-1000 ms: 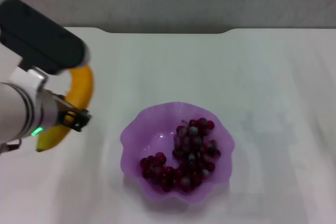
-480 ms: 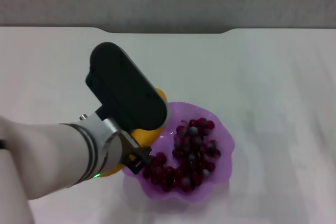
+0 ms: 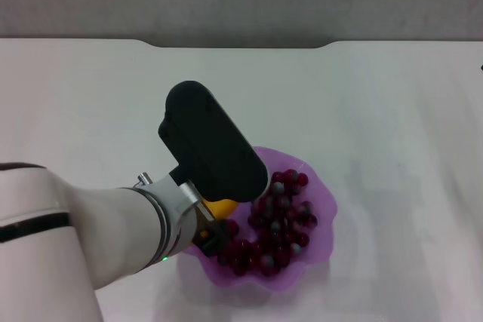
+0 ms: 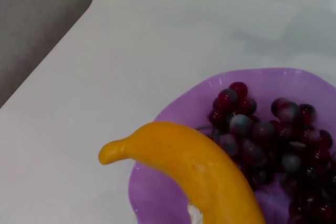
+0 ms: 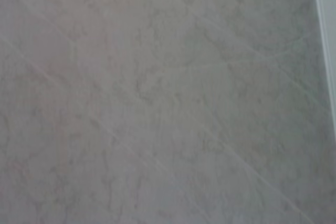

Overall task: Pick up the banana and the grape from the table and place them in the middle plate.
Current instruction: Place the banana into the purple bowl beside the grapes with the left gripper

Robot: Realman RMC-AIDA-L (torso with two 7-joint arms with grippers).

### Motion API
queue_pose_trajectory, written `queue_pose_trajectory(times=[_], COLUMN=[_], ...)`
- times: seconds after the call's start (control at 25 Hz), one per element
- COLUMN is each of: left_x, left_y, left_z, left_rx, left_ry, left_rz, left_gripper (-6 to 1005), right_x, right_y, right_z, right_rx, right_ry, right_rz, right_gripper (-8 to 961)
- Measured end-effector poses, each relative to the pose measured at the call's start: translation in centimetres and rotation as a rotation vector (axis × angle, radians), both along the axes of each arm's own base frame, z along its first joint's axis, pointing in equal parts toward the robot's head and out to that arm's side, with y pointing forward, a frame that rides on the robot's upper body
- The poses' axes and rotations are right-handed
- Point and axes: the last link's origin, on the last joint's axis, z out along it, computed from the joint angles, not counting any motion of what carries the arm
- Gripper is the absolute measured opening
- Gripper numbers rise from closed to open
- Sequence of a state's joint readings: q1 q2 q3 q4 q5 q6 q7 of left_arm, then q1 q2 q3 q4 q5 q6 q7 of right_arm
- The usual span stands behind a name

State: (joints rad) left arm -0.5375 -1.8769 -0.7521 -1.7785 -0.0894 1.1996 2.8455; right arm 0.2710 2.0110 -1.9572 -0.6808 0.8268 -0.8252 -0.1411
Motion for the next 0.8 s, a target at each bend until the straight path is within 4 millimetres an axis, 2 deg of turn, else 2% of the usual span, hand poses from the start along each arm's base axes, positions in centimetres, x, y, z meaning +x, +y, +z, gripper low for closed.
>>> queue_pose_trajectory(times=[0.64, 0.8], left_x=[0.0, -0.2], left_y=[0.7, 0.8], left_z=[-1.8, -2.1], left_rx=[0.012, 0.012], left_ry=[0.047, 0.057], left_rz=[-0.003, 0.008], left_gripper=[513, 585], right_x=[-0.3, -0.3], right_y=[0.1, 0.1], right_z=[-0.3, -0.3], right_rx=[-0.011, -0.011], right_ry=[-0.003, -0.003], right_rz=[0.010, 0.010], right_gripper=[826, 826])
